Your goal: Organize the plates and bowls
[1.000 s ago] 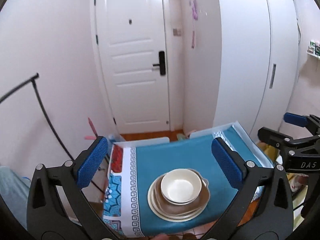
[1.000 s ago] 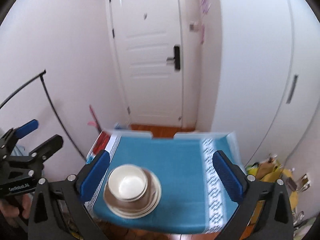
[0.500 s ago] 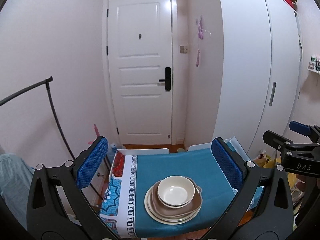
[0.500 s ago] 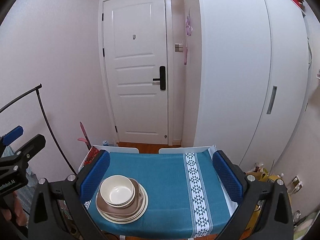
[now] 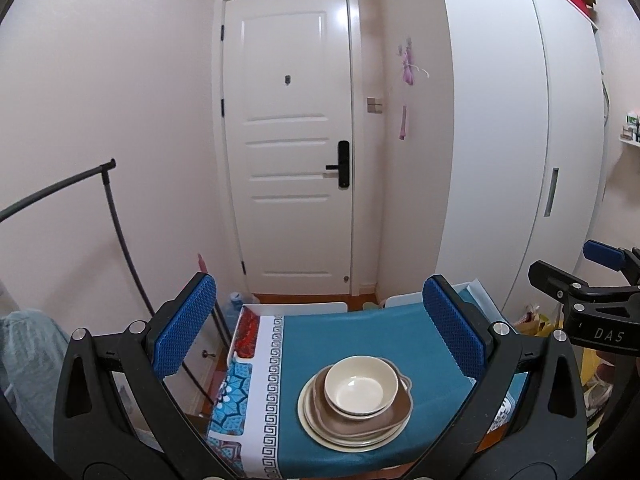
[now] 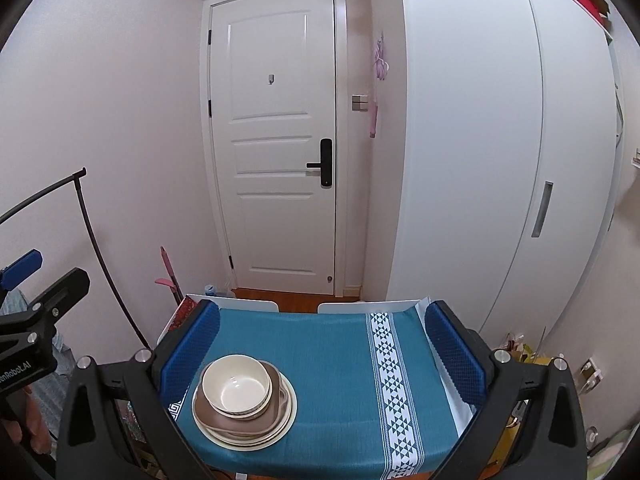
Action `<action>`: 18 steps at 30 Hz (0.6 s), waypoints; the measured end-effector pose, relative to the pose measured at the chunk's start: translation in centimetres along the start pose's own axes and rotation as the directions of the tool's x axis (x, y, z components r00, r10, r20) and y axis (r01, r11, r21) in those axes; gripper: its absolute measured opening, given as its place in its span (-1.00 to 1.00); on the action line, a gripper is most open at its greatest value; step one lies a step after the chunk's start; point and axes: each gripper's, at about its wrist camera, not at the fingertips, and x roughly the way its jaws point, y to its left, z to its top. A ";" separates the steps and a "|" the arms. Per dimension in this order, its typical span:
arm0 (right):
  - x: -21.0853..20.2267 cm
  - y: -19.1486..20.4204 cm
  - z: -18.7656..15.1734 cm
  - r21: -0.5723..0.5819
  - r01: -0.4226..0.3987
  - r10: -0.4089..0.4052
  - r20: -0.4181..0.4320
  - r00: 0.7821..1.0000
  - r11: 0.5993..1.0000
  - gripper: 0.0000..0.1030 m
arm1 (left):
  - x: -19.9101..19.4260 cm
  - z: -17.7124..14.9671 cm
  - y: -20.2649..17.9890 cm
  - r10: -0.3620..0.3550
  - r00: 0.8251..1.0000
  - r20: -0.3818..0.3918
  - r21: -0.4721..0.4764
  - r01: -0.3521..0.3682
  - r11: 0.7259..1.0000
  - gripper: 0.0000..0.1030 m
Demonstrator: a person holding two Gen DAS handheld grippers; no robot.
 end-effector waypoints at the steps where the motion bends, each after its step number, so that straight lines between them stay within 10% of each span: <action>1: 0.1 0.0 0.0 0.000 0.002 -0.002 0.000 1.000 1.000 0.98 | 0.0 0.0 0.0 0.002 1.000 0.001 0.001 -0.002 1.000 1.00; 18: 1.0 0.1 0.3 0.003 0.008 -0.007 -0.017 1.000 1.000 0.98 | 0.9 0.0 0.6 0.019 1.000 0.003 -0.013 -0.019 1.000 1.00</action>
